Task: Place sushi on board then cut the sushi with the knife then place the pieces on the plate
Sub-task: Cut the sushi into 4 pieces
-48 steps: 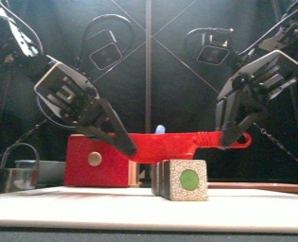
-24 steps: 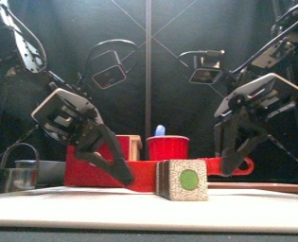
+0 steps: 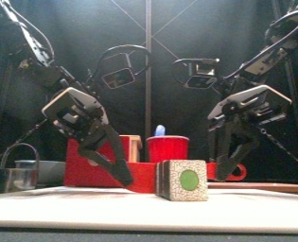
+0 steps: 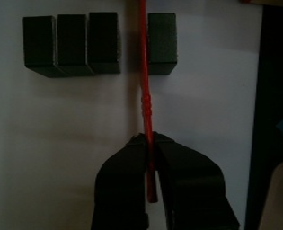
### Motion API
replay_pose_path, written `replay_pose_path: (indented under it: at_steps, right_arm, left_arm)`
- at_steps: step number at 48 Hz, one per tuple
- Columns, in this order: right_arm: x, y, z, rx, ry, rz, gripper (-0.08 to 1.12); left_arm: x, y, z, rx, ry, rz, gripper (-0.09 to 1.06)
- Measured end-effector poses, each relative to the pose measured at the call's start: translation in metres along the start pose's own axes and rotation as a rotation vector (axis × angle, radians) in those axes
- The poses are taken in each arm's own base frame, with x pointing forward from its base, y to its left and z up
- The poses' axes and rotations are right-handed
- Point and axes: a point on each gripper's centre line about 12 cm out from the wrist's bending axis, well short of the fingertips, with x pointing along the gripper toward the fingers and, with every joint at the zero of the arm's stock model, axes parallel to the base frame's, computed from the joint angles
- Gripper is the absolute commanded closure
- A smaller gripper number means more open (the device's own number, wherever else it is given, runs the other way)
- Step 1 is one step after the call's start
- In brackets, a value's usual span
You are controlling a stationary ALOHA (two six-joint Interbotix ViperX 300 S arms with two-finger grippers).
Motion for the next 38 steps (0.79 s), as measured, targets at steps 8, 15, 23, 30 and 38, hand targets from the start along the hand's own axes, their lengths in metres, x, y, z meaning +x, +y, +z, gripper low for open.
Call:
replay_pose_path:
  at_steps: [8, 15, 23, 30, 38]
  right_arm:
    - [-0.017, 0.0, 0.01, -0.007, -0.037, 0.003, 0.88]
    - [-0.038, 0.011, 0.022, -0.033, -0.089, 0.024, 0.88]
    - [-0.043, 0.034, 0.027, -0.081, -0.111, 0.072, 0.88]
    - [-0.042, 0.039, 0.029, -0.088, -0.11, 0.083, 0.88]
    - [-0.038, 0.039, 0.026, -0.088, -0.096, 0.083, 0.88]
  left_arm:
    - [-0.015, 0.002, 0.021, 0.0, -0.066, 0.006, 0.64]
    - [-0.032, -0.004, 0.038, 0.012, -0.128, -0.004, 0.64]
    - [-0.035, -0.029, 0.042, 0.047, -0.166, -0.06, 0.64]
    - [-0.026, -0.034, 0.032, 0.049, -0.14, -0.07, 0.64]
    - [-0.016, -0.034, 0.021, 0.044, -0.106, -0.069, 0.64]
